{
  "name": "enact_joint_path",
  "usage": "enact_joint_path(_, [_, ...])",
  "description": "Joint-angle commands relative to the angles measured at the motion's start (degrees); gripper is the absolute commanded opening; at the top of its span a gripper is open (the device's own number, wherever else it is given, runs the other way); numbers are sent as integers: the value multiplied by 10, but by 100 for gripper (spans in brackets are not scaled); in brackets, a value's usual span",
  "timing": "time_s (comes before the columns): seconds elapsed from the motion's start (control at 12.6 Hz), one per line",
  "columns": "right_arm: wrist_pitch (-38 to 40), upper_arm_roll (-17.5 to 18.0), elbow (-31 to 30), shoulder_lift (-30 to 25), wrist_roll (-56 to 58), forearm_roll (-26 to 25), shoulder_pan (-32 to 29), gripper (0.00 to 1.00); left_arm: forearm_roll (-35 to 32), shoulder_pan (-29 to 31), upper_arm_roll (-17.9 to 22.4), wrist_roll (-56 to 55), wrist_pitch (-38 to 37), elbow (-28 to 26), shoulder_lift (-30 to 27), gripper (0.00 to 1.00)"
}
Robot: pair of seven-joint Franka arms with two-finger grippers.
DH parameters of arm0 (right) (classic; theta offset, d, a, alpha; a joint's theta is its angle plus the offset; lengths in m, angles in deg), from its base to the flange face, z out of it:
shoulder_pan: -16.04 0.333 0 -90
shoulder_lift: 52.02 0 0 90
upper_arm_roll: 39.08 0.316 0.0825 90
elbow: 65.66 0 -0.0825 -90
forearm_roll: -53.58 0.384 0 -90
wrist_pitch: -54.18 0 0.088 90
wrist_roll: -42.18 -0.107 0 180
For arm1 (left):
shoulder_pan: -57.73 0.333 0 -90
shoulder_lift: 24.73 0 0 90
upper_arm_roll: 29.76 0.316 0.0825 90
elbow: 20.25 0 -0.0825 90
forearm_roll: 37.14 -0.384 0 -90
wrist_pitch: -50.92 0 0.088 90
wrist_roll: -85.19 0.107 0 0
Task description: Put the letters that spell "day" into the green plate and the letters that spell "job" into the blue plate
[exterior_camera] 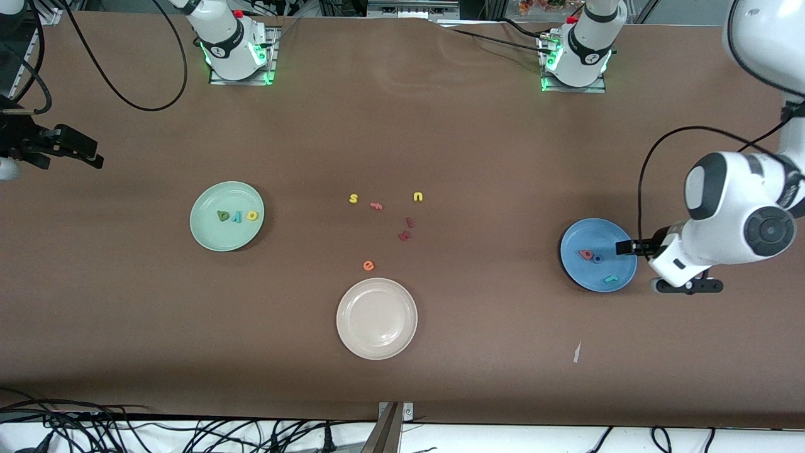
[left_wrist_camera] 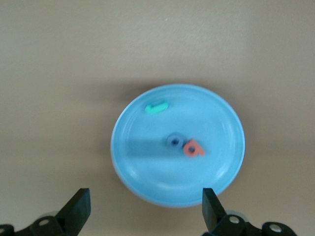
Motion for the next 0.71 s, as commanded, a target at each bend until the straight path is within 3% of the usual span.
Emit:
enact_joint_path(0.0, [-4,7,-8,-9,-4,-9,-6,100,-13,7,-3,-1,-91,24,-37,100])
enact_joint_path(0.24, [-3,6,-8,-9,-4,-8,-6,100,-14,9,-3,10,-208,98,-37,100])
enact_joint_path(0.63, [-3,6,-8,-9,-3,-8,-6,100,0,14,7,6,-211,88,-109,100])
